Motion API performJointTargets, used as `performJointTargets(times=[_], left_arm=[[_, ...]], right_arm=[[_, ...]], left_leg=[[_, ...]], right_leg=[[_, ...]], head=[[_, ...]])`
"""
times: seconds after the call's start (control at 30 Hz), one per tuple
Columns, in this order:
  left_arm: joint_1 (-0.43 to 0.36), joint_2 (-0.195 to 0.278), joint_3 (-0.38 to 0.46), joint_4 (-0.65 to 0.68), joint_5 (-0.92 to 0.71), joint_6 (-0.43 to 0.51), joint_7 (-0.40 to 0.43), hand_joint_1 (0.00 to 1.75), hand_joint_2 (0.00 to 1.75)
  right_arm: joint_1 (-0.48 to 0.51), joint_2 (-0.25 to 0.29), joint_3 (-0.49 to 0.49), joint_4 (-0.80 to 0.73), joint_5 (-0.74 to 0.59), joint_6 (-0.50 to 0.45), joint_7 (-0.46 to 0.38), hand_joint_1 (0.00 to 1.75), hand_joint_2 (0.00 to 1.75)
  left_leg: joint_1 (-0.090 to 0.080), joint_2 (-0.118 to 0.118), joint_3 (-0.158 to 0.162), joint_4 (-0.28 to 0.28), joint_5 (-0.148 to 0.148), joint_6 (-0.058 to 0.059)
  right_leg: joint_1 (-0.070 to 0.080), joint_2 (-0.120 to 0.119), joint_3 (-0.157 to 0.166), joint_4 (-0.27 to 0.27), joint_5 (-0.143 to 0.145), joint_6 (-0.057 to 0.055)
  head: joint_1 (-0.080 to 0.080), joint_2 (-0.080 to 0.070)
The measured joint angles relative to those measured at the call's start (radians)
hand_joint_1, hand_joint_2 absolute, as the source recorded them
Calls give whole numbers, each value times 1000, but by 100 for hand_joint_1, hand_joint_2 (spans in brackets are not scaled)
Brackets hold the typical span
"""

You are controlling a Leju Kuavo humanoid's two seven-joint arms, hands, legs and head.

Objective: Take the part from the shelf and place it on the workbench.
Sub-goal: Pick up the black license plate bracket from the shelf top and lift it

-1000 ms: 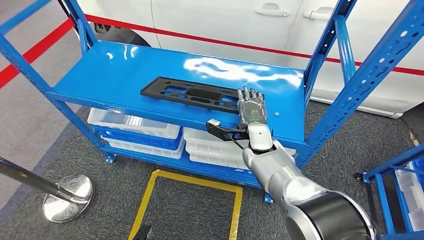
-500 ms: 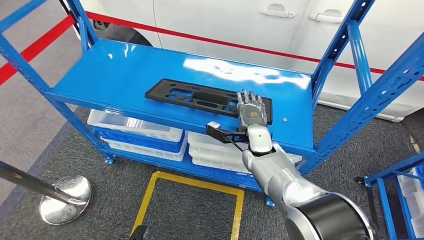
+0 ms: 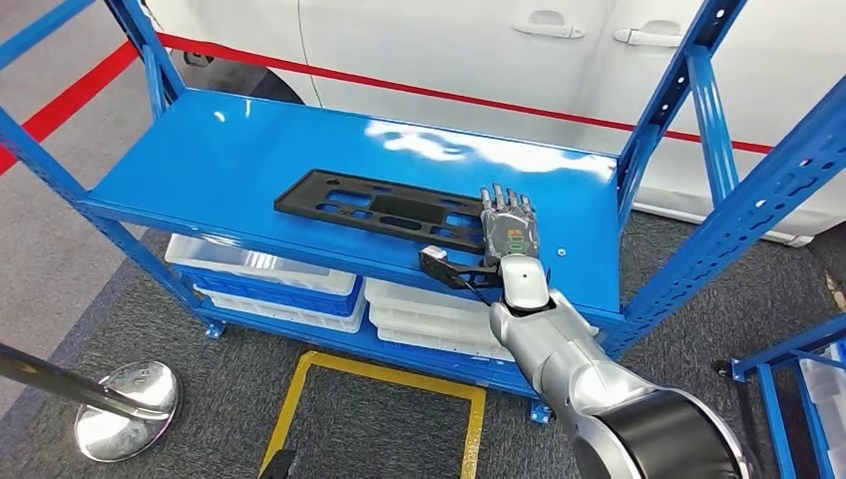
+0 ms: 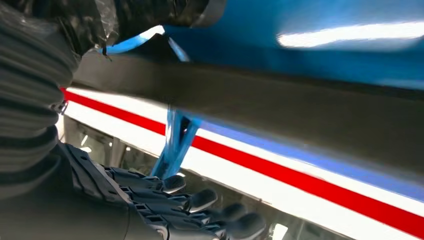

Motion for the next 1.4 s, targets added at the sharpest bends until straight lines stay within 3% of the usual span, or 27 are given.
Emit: performJointTargets(times=[0.07,0.13,0.17,0.2,0.23,0.3,0.37,0.47,0.53,0.63,0.67,0.7,0.73,0.83,0.87,0.93,1.0,1.07,1.13,1.2,1.23,1.27,1.33,1.4], left_arm=[[-2,0,0,0,-1,2,0,0,0],[-2,1,0,0,-2,4,0,0,0],[-1,1,0,0,-2,4,0,0,0],[1,1,0,0,-2,4,0,0,0],[2,1,0,0,-3,4,0,0,0],[2,2,0,0,-3,4,0,0,0],[-2,4,0,0,-4,4,0,0,0],[-1,5,0,0,-5,4,0,0,0],[-1,4,0,0,-5,5,0,0,0],[-2,4,0,0,-7,5,0,0,0],[-1,5,0,0,-7,5,0,0,0],[0,5,0,0,-7,5,0,0,0],[1,5,0,0,-7,6,0,0,0],[0,5,0,0,-7,6,-2,0,0],[-1,5,0,0,-7,6,-3,0,0],[-1,5,0,0,-7,6,-3,0,0],[-2,5,0,0,-7,6,-3,0,0],[-2,5,0,0,-7,6,-3,0,0],[-1,5,0,0,-7,6,-3,0,0],[1,5,0,0,-7,7,-3,0,0],[3,5,0,0,-7,7,-3,0,0],[3,5,0,0,-7,7,-3,0,0],[1,5,0,0,-7,8,-4,0,0],[0,6,0,0,-8,8,-4,0,0]], right_arm=[[-2,0,-1,0,-1,0,0,0,175],[0,0,-4,0,-3,0,-1,0,175],[3,0,-6,0,-4,0,-2,0,175],[5,0,-8,0,-5,-1,-2,0,175],[8,0,-11,0,-6,-1,-3,0,175],[10,0,-17,0,-13,-4,-5,0,175],[12,0,-25,0,-21,-8,-10,0,175],[22,-1,-41,0,-38,-16,-21,0,175],[28,-1,-57,0,-55,-18,-33,0,175],[43,-2,-79,0,-73,-21,-49,0,175],[51,-2,-85,1,-78,-24,-53,0,175],[57,-3,-90,1,-83,-28,-59,0,175],[61,-3,-95,1,-90,-31,-65,0,175],[61,-3,-112,0,-118,-36,-93,0,175],[61,-2,-118,0,-126,-37,-102,0,175],[62,-1,-127,0,-137,-38,-114,0,175],[63,1,-134,-1,-145,-37,-121,87,175],[66,3,-142,-1,-156,-36,-131,175,175],[74,4,-151,0,-170,-35,-145,175,175],[82,4,-160,0,-178,-36,-155,175,175],[84,4,-164,0,-178,-37,-156,175,175],[85,4,-166,-1,-176,-37,-155,175,175],[84,4,-170,-1,-168,-39,-148,175,175],[83,3,-172,-2,-158,-41,-137,175,175]], left_leg=[[2,1,-40,82,-43,-7],[3,1,-109,205,-95,-14],[3,1,-133,241,-105,-15],[3,1,-143,245,-96,-16],[3,1,-133,212,-69,-15],[1,2,-78,78,3,-4],[-6,2,-42,-12,30,8],[-8,1,-35,-27,44,23],[-2,3,-28,-38,56,32],[0,4,-26,-42,60,39],[0,4,-26,-41,59,40],[0,4,-26,-40,58,39],[0,4,-26,-38,56,37],[-1,3,-26,-26,47,27],[-3,2,-27,-23,44,22],[-5,2,-27,-21,42,11],[-2,2,-28,-17,36,1],[1,3,-53,44,-4,-7],[2,3,-111,170,-70,-13],[3,3,-151,256,-94,-16],[3,3,-146,248,-78,-15],[3,3,-121,200,-47,-13],[1,3,-49,59,12,-5],[-4,3,-11,-18,30,4]], right_leg=[[-3,0,9,-4,-3,-9],[-1,0,11,-3,-7,-16],[0,0,12,-1,-9,-18],[1,1,12,0,-10,-18],[2,2,13,2,-12,-18],[3,4,16,4,-14,-15],[3,5,15,5,-15,-7],[4,5,14,4,-16,11],[4,4,1,35,-41,22],[-1,1,-77,208,-130,34],[-4,1,-100,257,-145,37],[-7,0,-108,274,-142,39],[-9,0,-97,253,-122,40],[-10,-2,1,66,-45,34],[-8,-2,21,27,-37,30],[-2,0,29,13,-37,21],[-5,-1,33,8,-34,9],[-10,-4,36,1,-29,-3],[-9,-5,35,0,-29,-8],[-8,-5,34,1,-29,-9],[-7,-5,34,1,-29,-9],[-7,-4,36,2,-29,-8],[-4,-3,38,3,-31,-4],[-1,-2,37,4,-30,5]], head=[[-1,0],[-2,0],[-2,0],[-2,0],[-2,0],[-1,0],[-1,0],[-2,0],[-1,0],[0,0],[0,0],[0,0],[0,0],[0,0],[0,0],[0,0],[0,0],[-1,0],[-2,0],[-2,0],[-2,0],[-2,0],[-2,0],[-1,0]])
